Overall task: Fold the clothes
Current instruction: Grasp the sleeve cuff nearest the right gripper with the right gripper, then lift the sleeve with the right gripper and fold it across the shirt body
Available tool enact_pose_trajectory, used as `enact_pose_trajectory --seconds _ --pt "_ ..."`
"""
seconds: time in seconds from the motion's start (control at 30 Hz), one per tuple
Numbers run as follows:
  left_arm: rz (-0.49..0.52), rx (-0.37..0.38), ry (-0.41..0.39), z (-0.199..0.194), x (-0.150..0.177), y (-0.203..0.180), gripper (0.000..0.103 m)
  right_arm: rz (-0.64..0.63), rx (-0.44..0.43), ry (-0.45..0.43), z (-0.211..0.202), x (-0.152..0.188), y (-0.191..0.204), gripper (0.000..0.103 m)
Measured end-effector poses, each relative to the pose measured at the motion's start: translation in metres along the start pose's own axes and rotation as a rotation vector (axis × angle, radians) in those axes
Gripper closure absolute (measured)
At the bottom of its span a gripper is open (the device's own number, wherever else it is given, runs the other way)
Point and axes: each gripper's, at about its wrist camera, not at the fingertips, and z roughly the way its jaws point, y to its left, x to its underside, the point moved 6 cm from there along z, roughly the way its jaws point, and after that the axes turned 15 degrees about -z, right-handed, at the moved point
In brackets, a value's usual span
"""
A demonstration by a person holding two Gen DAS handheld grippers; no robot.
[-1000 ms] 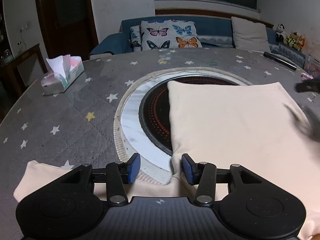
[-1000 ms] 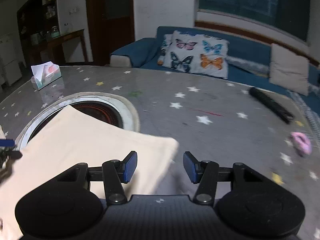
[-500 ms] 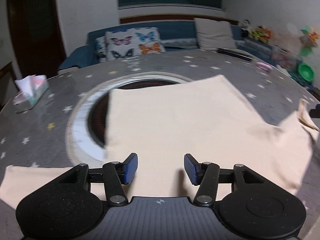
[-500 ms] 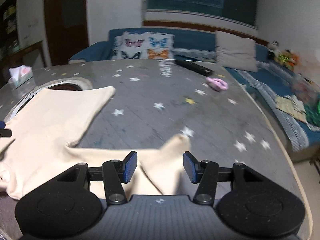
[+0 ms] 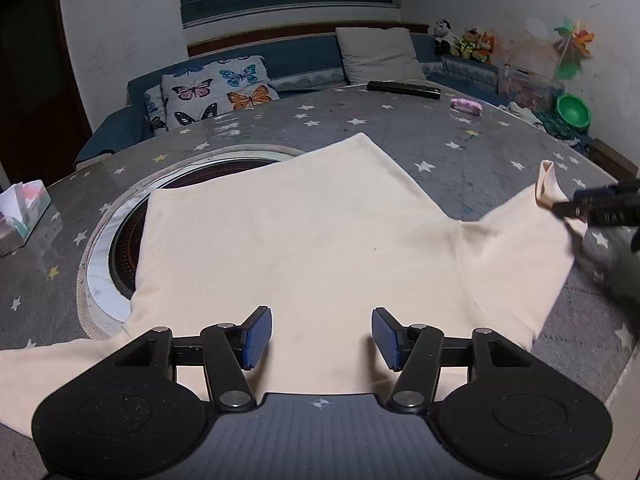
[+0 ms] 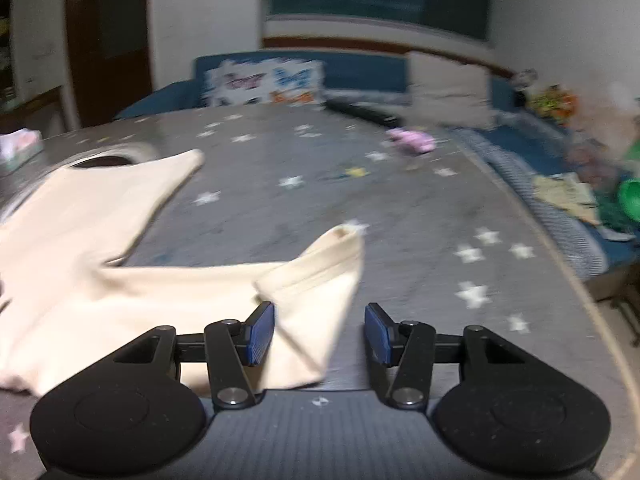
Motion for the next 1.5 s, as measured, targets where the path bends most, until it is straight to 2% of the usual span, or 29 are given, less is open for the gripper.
enact_pose_trajectory --seconds 0.13,0.3,0.47,0.57,0.6,0.63,0.9,1.1,1.2,1.37,1.5 --pt "0.013 0.001 0.009 0.001 0.004 -0.004 0.041 0.078 0.075 0.009 -0.007 0.011 -0.022 0.053" --pt "0.024 0.008 0.018 0.004 0.006 -0.01 0.041 0.13 0.01 -0.014 -0.013 0.017 -0.023 0.054" --pt "0.035 0.01 0.021 0.004 0.007 -0.014 0.04 0.173 -0.005 -0.033 -0.014 0.017 -0.026 0.058" --pt "0.037 0.01 0.023 0.004 0.008 -0.016 0.039 0.213 -0.013 -0.054 -0.015 0.015 -0.03 0.079" --pt "0.039 0.012 0.023 0.004 0.009 -0.017 0.039 0.226 -0.015 -0.062 -0.016 0.014 -0.032 0.093" --pt "0.044 0.016 0.022 0.003 0.009 -0.018 0.039 0.239 -0.018 -0.069 -0.017 0.014 -0.034 0.098" --pt "0.104 0.071 0.009 -0.004 0.015 -0.036 0.039 0.319 -0.038 -0.121 -0.023 0.01 -0.044 0.1" --pt "0.196 0.109 0.0 -0.008 0.03 -0.055 0.038 0.323 -0.031 -0.095 -0.015 0.011 -0.047 0.1" --pt "0.234 0.123 -0.007 -0.011 0.037 -0.063 0.038 0.304 -0.024 -0.134 -0.022 -0.001 -0.049 0.1" --pt "0.22 0.139 -0.045 -0.015 0.031 -0.065 0.038 0.278 -0.019 -0.185 -0.032 -0.021 -0.05 0.1" --pt "0.245 0.149 -0.032 -0.009 0.037 -0.071 0.038 0.282 -0.018 -0.175 -0.029 -0.02 -0.049 0.1"
